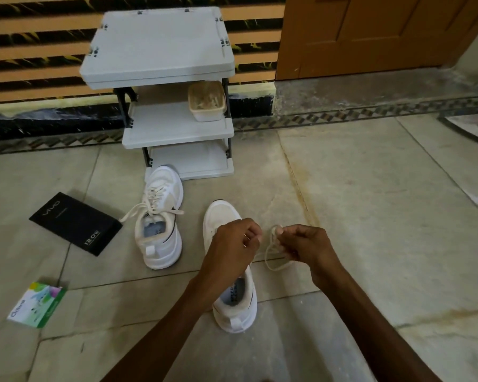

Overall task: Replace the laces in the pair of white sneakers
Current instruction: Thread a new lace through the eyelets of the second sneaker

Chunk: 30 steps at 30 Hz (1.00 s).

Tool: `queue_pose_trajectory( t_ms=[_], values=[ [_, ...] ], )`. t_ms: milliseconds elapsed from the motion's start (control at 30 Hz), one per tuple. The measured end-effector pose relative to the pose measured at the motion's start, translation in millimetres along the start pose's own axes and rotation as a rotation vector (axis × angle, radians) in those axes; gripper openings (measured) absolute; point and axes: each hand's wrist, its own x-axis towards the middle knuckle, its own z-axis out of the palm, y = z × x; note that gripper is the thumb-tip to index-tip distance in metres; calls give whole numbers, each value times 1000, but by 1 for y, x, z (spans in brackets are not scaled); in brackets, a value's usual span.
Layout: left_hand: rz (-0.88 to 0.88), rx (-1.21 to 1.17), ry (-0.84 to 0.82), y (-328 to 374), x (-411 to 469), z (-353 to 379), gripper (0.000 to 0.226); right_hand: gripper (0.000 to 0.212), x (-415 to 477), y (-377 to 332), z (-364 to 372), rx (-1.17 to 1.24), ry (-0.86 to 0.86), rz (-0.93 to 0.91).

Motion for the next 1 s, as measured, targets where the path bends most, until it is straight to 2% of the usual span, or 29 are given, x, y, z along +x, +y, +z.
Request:
queue_pose_trajectory(
  t_ms=[67,167,300,467,533,633,700,800,867,933,1000],
  values=[
    [-21,-45,-3,0,1,-2,8,21,-4,-10,1,76,-92,54],
    [-27,-75,-31,-2,1,-6,13,20,-7,-22,5,88,-129,82],
    [-25,-120,-54,-5,6,-7,27,16,-12,-34,10,-5,-120,41],
    [20,-133,-85,0,24,-5,52,25,-18,-56,11,-135,-167,-52],
    [86,-164,-134,4,33,-9,46,26,-19,-63,10,-78,-168,-74],
    [201,-195,-220,11,43,-15,15,29,-17,-66,3,-31,-78,-110],
    [167,-299,-290,14,44,-15,24,33,-16,-64,-4,-56,-47,-121],
    [54,-576,-349,17,40,-17,38,36,-11,-56,-13,-102,7,-161],
    [-16,-834,-341,20,40,-22,39,35,-3,-45,-17,-272,152,-251],
    [-111,-1048,-331,24,42,-30,34,33,4,-35,-21,-540,308,-330],
    [-162,-1076,-300,25,45,-41,32,29,7,-26,-25,-800,426,-276]
  ],
)
